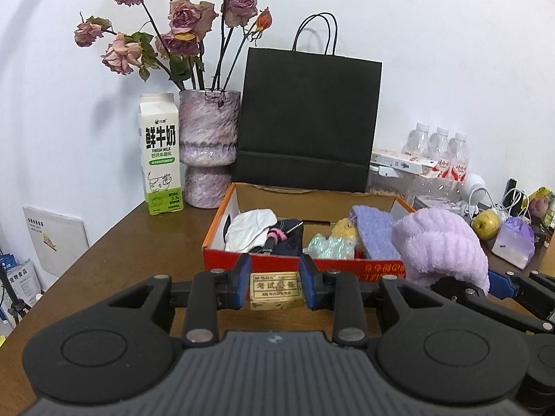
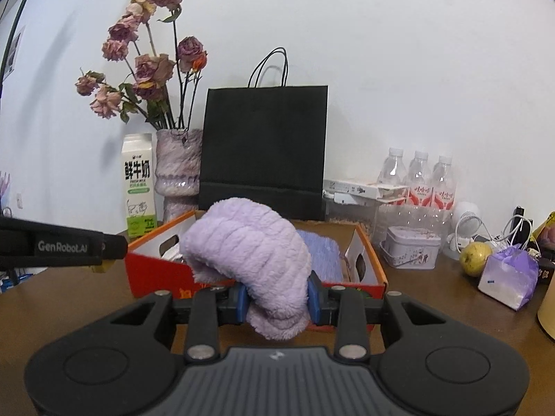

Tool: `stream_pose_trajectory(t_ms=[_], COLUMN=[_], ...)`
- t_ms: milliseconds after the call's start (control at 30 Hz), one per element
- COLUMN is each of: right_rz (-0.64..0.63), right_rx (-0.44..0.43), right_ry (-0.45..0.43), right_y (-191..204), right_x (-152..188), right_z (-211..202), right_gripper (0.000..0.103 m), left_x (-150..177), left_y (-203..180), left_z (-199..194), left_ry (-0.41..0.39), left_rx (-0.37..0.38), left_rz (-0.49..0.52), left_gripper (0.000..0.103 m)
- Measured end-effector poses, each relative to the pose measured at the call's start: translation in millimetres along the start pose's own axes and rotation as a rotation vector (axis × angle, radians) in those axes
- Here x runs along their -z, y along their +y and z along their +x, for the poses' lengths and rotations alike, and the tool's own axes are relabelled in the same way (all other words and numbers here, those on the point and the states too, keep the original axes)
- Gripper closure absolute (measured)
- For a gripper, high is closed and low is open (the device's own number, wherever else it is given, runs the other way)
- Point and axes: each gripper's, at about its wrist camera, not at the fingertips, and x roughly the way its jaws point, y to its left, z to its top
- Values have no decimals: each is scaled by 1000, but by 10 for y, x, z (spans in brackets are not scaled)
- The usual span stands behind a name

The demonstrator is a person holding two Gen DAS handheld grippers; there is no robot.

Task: Organize objects
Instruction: 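Carry the beige block and lavender headband with both grippers over the box, then lower into the box and open both grippers to release block and headband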

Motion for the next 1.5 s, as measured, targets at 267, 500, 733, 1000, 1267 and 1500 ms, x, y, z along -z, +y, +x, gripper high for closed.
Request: stream_pose_trajectory(t_ms=[267,500,733,1000,1267,1500], right_rz=[8,13,21,17,9,-4], right_rx=[-2,-2,-10,-13,-9,-13], right_ry=[-25,-39,-44,-36,-29,-16], right_y=[-46,-82,-100,-104,-149,-182], right_x=[-112,-193,-259,-306,-354,-384], right_z=[155,281,455,720,1005,1248], right_gripper=[72,72,72,72,72,72], left_x=[-118,-199,-257,-366,-425,-482], left_y=[-26,-33,-25,-45,-68,-72], left_z=[118,250,413,652,875,1095], left_ry=[-25,-36,-36,-42,-36,-28], left_rx=[-7,-14,-22,-25,-28,-36], left_rz=[-13,-20,-24,-23,-19,-12], left_gripper=[72,72,72,72,72,72])
